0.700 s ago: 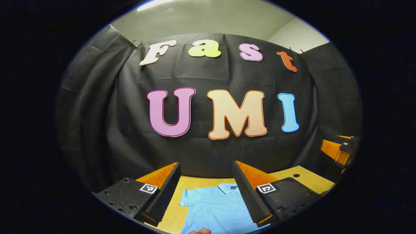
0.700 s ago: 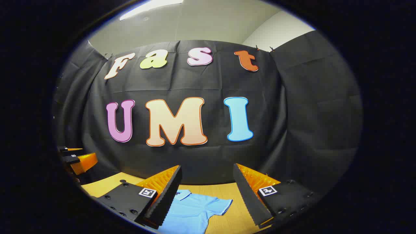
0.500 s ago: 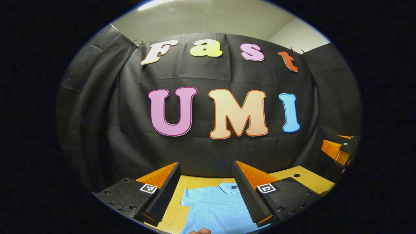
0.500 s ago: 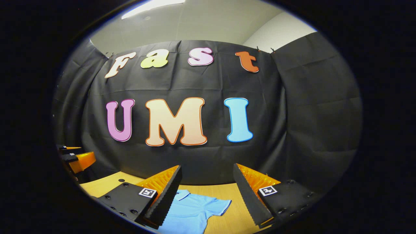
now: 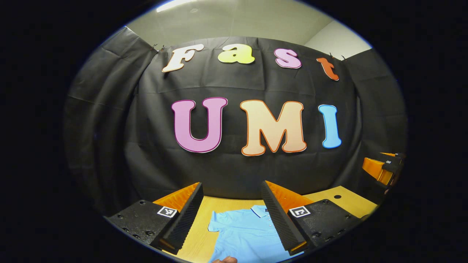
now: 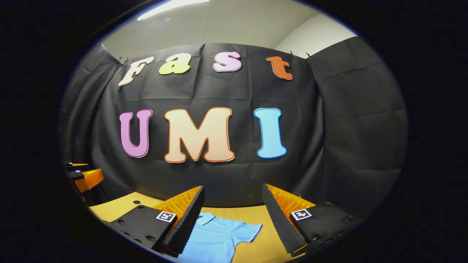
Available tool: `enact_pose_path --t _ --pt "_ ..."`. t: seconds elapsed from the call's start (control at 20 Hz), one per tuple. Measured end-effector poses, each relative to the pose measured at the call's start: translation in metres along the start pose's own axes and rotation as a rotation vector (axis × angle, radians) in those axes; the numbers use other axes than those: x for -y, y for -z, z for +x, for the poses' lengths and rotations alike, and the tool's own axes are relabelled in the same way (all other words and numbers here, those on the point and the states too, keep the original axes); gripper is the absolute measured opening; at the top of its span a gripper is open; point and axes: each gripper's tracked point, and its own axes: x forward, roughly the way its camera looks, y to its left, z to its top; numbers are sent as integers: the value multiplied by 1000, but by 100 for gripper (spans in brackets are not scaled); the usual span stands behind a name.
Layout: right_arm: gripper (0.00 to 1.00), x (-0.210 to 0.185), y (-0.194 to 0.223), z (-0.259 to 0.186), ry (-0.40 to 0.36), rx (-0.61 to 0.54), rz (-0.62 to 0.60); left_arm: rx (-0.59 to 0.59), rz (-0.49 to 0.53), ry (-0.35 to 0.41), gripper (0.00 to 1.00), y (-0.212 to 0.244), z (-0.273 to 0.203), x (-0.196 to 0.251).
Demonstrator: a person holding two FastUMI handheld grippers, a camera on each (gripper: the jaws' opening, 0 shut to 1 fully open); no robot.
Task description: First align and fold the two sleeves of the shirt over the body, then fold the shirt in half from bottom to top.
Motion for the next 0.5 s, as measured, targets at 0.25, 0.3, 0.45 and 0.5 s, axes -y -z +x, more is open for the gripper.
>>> enact_pose_path --t 0.25,0.3,0.45,0.5 --pt "98 3 14 17 15 -39 -2 10 7 3 95 -3 6 -2" --pt "98 4 19 22 20 -48 -1 12 7 5 95 -3 8 -2" --pt "98 11 32 42 39 -79 -4 11 5 12 95 -2 12 -3" --pt "98 14 37 50 45 -87 -9 10 5 14 95 -2 13 -3"
